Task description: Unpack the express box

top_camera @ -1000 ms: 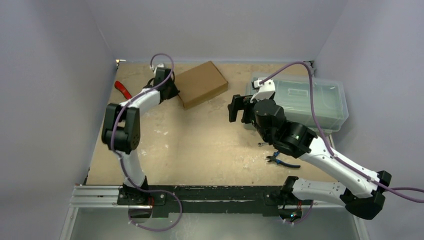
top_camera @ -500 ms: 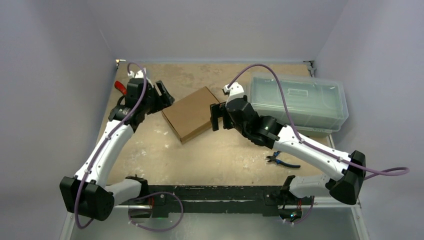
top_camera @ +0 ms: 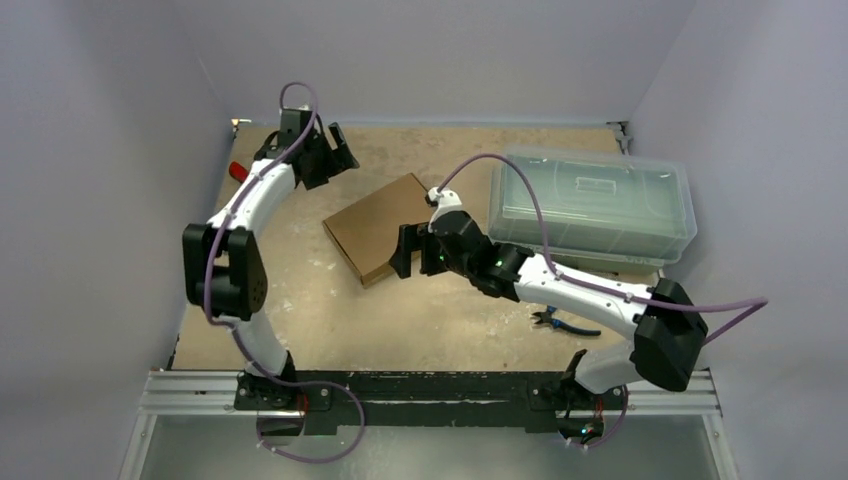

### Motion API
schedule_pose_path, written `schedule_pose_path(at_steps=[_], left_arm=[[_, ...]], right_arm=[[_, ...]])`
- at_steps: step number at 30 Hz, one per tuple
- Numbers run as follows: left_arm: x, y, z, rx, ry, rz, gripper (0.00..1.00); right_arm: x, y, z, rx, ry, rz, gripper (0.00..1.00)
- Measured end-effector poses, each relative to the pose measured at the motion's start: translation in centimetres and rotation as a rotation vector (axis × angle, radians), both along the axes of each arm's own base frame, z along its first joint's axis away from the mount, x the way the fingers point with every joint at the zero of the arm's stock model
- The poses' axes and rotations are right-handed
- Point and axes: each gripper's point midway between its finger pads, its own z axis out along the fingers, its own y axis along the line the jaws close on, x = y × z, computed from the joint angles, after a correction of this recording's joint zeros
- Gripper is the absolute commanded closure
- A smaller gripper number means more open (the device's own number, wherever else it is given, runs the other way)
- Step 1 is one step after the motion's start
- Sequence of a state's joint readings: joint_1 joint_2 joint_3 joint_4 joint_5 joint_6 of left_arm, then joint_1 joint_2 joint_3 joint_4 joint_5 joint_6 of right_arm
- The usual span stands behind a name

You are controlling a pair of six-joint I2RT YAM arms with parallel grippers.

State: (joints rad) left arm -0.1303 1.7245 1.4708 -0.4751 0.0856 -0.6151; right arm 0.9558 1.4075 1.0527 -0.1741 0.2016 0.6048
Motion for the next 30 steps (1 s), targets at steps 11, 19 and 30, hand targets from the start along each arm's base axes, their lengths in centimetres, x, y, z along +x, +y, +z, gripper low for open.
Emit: schedule_pose_path(at_steps=[11,19,30], left_arm=[[1.0,-0.3,-10.2,-0.018,0.205,-0.123,0.23],[0.0,-0.3,-12.7,0.006,0.249,-0.170,0.43],[-8.5,0.1,-14.2,-0.203,0.274,-0.066,0.34]], right_arm=[[-0.9,3.6,-5.7,0.100,0.169,0.036,0.07],[1.2,3.7,-7.0,0.245,0.261,-0.066,0.24],[1.7,2.0,-9.4,0.231,0.318,-0.107,0.23]])
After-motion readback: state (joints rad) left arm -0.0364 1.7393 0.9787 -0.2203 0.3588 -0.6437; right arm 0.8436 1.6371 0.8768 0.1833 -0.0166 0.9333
